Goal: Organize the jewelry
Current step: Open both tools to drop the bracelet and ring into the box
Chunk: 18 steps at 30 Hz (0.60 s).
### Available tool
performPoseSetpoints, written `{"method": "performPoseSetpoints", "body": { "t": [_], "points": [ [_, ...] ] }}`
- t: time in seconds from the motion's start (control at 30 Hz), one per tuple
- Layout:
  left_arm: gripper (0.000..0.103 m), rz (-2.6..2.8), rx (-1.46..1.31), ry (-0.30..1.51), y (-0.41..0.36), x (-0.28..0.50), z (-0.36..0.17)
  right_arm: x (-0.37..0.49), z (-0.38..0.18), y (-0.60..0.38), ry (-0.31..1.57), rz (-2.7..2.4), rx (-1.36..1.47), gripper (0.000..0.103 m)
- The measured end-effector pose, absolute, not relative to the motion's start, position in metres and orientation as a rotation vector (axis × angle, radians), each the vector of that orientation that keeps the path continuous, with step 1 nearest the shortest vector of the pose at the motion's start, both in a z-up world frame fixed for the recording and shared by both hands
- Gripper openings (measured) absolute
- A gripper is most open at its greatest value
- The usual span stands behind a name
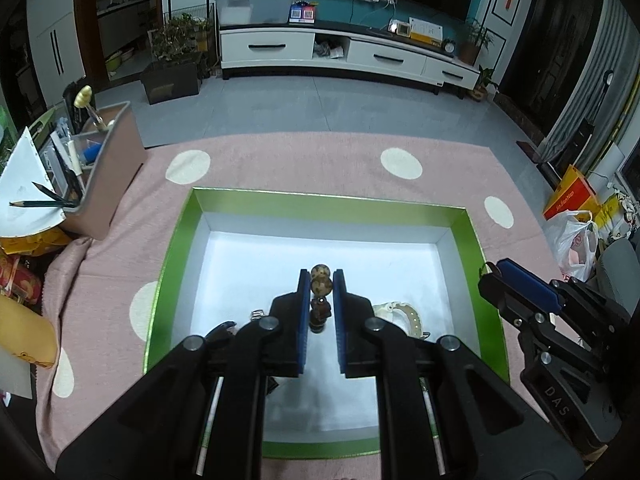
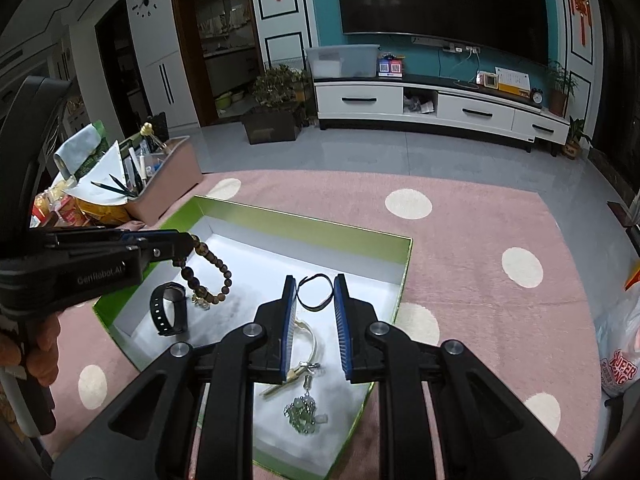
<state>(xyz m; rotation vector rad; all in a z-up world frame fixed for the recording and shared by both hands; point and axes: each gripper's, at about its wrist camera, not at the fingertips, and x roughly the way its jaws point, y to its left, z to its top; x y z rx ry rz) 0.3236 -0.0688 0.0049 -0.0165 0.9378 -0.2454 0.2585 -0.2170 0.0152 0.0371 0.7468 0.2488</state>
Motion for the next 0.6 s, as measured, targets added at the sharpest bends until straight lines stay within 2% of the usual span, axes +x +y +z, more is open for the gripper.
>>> {"method": "performPoseSetpoints", "body": {
  "t": [0.4, 0.47, 0.53, 0.6],
  "points": [
    [0.011, -0.239, -0.009, 0.976, -0.076, 0.337, -0.017, 0.276, 0.001, -0.212, 0.770, 0.222, 0.023, 0.022],
    [0.016, -0.242, -0.006, 0.976, -0.077, 0.336, -0.016, 0.273, 0.002, -0.215, 0.766, 0.217, 0.032, 0.030],
    [0.037, -0.238, -0.005, 0.969, -0.077, 0.334, -0.014, 0.270, 0.004, -0.219, 0.758, 0.216, 0.043, 0.033],
    [0.048, -0.241, -0.003, 0.960, -0.077, 0.331, -0.011, 0.263, 0.007, -0.223, 0.748, 0.213, 0.049, 0.035]
  ]
}}
